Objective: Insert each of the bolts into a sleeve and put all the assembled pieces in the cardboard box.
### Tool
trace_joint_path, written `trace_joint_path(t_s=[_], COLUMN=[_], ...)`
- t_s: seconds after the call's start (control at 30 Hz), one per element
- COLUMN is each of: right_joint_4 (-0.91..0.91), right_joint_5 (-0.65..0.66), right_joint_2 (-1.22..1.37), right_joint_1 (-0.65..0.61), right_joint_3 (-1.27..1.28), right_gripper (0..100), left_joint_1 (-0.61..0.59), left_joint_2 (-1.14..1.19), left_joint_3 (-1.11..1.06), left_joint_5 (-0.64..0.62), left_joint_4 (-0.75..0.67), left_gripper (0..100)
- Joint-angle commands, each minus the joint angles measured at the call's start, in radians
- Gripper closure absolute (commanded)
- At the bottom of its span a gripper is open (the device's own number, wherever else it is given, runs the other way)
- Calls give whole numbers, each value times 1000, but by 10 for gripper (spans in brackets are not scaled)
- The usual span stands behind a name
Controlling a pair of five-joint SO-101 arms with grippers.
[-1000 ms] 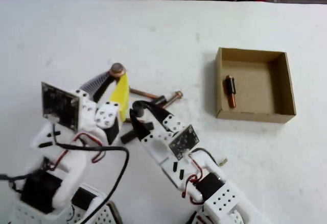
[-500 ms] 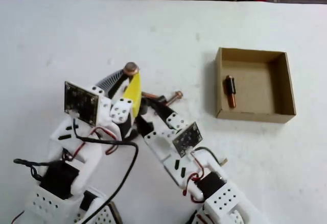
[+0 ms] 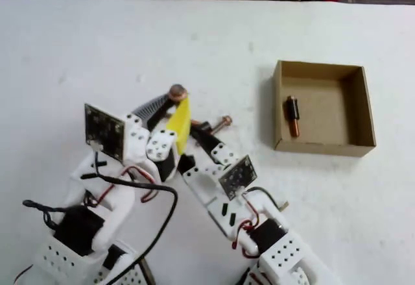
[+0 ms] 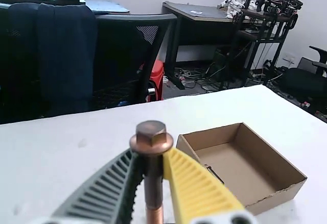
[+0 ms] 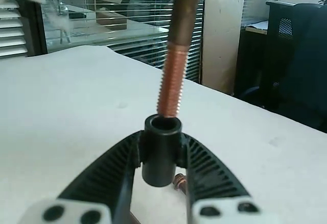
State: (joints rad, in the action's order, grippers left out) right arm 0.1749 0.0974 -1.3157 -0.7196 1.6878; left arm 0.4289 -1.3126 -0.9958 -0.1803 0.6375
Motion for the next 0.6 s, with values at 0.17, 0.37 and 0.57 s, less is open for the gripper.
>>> trace_joint_path(t_s=[0.17, 0.37, 0.57], right_joint_4=[28, 27, 27], right_joint_5=[-14, -14, -14], right_joint_2=[-16, -16, -16], right_joint_1=[8, 8, 10], right_joint_3=[8, 8, 8], right_gripper=[981, 981, 981], left_joint_1=[16, 16, 16], left_joint_2=[-13, -12, -13], left_joint_3=[6, -8, -40], left_joint_5=[-3, 46, 49], left_joint_4=[-8, -14, -15], left_gripper=[976, 976, 976])
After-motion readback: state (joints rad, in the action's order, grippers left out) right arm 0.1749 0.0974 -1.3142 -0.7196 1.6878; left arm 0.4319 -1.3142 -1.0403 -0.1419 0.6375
